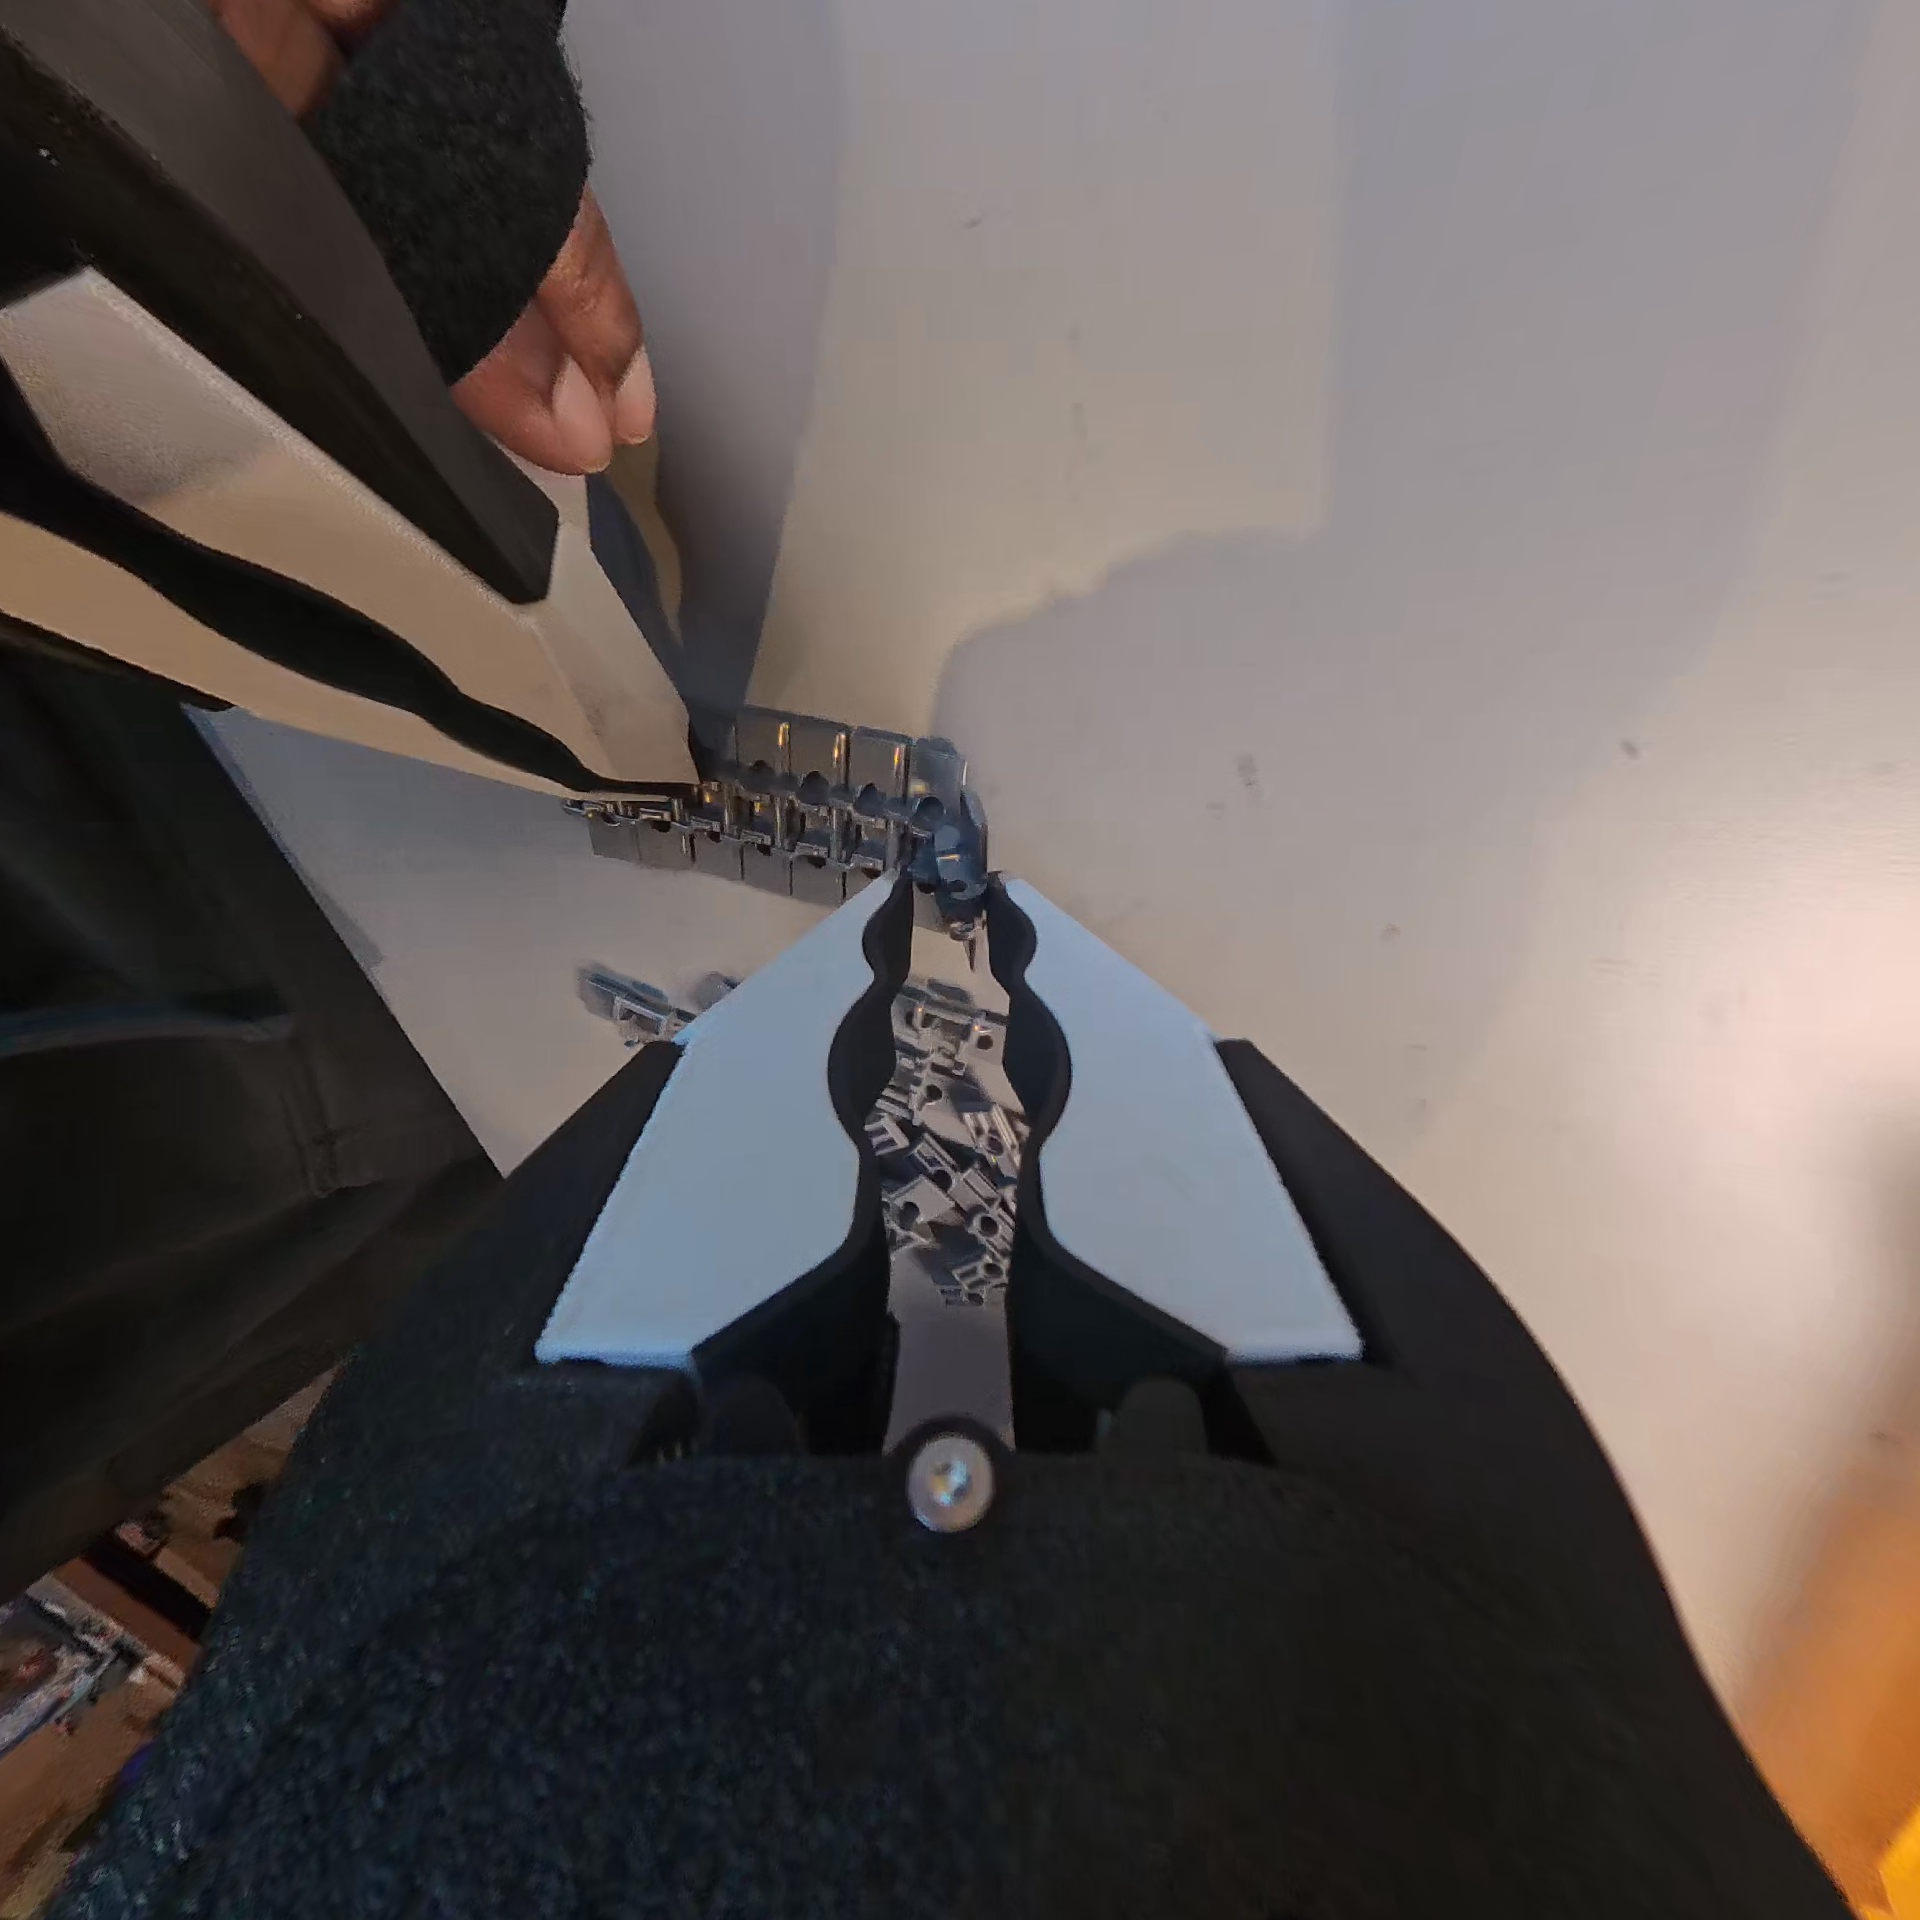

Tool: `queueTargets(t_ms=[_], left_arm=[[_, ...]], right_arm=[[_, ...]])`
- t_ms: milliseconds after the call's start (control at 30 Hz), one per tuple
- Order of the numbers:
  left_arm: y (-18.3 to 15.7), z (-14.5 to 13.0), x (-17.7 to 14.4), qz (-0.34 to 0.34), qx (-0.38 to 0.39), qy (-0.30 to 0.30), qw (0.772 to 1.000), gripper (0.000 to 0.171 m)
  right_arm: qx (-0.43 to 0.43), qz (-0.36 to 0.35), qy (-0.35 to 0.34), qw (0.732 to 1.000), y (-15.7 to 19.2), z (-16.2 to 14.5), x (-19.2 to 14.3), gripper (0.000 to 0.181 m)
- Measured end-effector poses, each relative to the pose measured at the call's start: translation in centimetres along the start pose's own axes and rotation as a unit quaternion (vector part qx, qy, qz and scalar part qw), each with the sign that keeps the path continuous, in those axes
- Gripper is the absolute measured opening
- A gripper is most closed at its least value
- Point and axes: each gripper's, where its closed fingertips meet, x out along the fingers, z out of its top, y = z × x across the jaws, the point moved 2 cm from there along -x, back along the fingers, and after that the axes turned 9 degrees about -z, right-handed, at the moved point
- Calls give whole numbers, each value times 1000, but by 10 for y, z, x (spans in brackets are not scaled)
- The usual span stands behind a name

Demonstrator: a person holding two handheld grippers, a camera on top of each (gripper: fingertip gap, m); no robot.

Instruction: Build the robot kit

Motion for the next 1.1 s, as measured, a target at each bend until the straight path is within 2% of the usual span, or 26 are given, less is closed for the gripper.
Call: queueTargets(t_ms=[167, 500, 600, 700, 833, 967, 1100], left_arm=[[0, 0, 1, 1, 0, 2, 1000, 0], [-1, 0, 0, 0, -12, 5, 1000, 0], [-2, -1, 0, -4, -14, 6, 1000, 0], [-2, 1, -2, -11, -17, 4, 1000, 1], [-2, 17, -4, -25, -30, -41, 998, 3], [6, 13, 9, -2, -21, -8, 1000, 2], [5, 13, 11, 19, 10, -2, 1000, 1]], right_arm=[[16, 14, -48, 999, -4, -3, -5, 16], [42, 16, -75, 996, -2, -27, -9, 26], [51, 25, -105, 993, 2, -24, -3, 21], [51, 21, -116, 992, 4, -21, -1, 7], [62, 19, -105, 992, 4, -21, -1, 6], [58, 7, -74, 996, 5, -20, -1, 6], [48, -15, -30, 998, 7, -18, -1, 5]])
